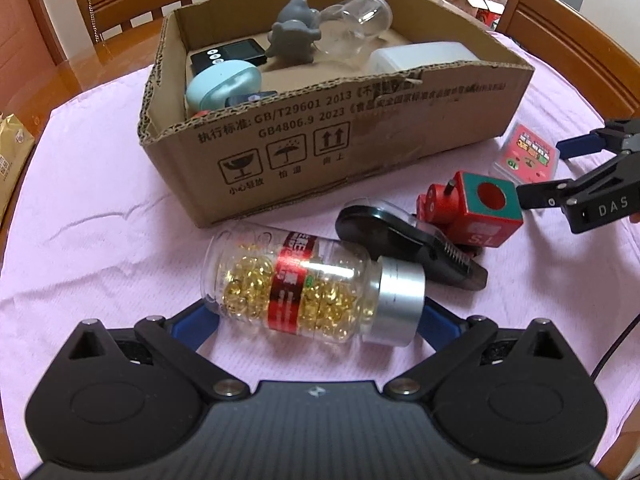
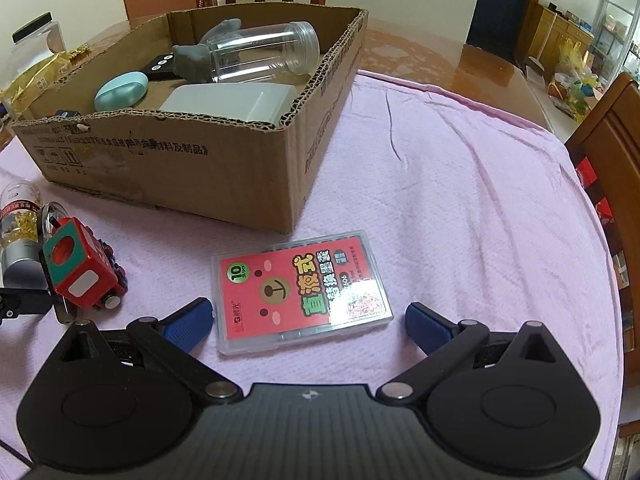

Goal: Organize rigid objects
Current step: 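Close the left gripper around the gold capsule jar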

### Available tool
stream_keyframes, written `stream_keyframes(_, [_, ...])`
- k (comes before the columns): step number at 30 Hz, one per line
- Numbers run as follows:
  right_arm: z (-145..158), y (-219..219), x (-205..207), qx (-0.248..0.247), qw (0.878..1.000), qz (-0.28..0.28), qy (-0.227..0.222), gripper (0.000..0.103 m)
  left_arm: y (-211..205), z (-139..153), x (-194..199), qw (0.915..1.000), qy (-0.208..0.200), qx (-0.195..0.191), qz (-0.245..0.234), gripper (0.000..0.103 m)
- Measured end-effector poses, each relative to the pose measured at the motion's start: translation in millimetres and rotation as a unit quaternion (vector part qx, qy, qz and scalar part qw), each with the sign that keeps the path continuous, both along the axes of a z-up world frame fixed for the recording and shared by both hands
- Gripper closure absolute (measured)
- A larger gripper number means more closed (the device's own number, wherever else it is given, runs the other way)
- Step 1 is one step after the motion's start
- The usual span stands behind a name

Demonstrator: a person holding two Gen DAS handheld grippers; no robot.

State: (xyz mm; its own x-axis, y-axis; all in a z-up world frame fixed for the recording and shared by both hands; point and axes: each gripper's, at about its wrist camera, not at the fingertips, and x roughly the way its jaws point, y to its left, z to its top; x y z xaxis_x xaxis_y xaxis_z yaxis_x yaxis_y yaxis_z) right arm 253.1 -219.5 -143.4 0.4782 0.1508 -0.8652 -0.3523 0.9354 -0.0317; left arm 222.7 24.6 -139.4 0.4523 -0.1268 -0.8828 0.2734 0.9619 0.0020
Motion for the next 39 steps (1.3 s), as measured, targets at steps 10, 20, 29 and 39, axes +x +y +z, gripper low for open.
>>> stream_keyframes(10, [-1, 1, -1, 0.003, 1.0, -0.002, -0.008, 0.0, -2, 1, 7, 0.9998, -0.002, 0.0, -0.02, 0.0])
stream_keyframes(20, [-2, 5, 2, 0.003, 1.0, 0.011, -0.009, 0.0, -3, 6, 10, 0.9982, -0.012, 0.018, -0.055, 0.003])
stream_keyframes(29, [-1, 13, 10, -0.002, 0.999, 0.043, 0.002, 0.0, -2, 13, 7, 0.9957, -0.01, 0.024, -0.089, 0.003])
stream_keyframes(39, [1, 16, 18, -0.011, 0.995, 0.097, 0.01, 0.002, 5, 21, 12, 0.9963, -0.003, -0.003, -0.086, 0.007])
